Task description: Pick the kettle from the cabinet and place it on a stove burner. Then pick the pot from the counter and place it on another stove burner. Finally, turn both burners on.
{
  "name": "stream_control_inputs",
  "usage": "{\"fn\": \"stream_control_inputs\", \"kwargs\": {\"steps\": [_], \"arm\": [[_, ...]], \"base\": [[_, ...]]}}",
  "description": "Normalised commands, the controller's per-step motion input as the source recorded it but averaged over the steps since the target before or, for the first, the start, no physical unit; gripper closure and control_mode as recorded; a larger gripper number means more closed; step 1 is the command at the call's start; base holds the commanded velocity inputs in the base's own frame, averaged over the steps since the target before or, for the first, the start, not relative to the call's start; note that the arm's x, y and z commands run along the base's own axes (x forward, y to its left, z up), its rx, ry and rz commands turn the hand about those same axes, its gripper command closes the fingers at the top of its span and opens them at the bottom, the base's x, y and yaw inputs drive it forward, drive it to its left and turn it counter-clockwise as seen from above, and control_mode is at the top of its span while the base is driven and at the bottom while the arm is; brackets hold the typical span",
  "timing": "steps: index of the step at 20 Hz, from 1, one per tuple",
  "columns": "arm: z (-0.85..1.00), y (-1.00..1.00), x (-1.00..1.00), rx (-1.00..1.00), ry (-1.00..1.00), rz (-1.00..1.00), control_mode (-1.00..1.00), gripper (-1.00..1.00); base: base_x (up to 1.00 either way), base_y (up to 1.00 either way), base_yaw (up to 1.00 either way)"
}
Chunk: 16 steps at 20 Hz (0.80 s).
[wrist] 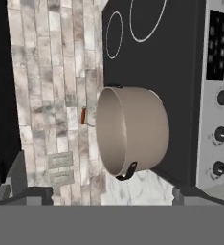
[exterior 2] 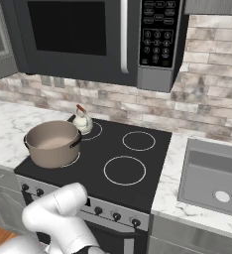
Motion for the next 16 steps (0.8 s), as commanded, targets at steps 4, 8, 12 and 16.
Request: {"fn": "stream_control_inputs", "kwargs": {"steps": [4,8,12,16], "arm": [[0.0,0.04,-0.23,-0.24,0.0,-0.07,-1.0,-1.0],[0.0,0.01,-0.18,-0.27,0.0,-0.09,-1.0,-1.0],[0.0,0.0,-0.16,-0.3,0.0,-0.08,-1.0,-1.0],[0.0,0.0,-0.16,-0.32,-0.02,-0.04,-1.0,-1.0]], "base": [[0.0,0.0,0.0],[0.0,0.0,0.0],[0.0,0.0,0.0],[0.0,0.0,0.0]]}}
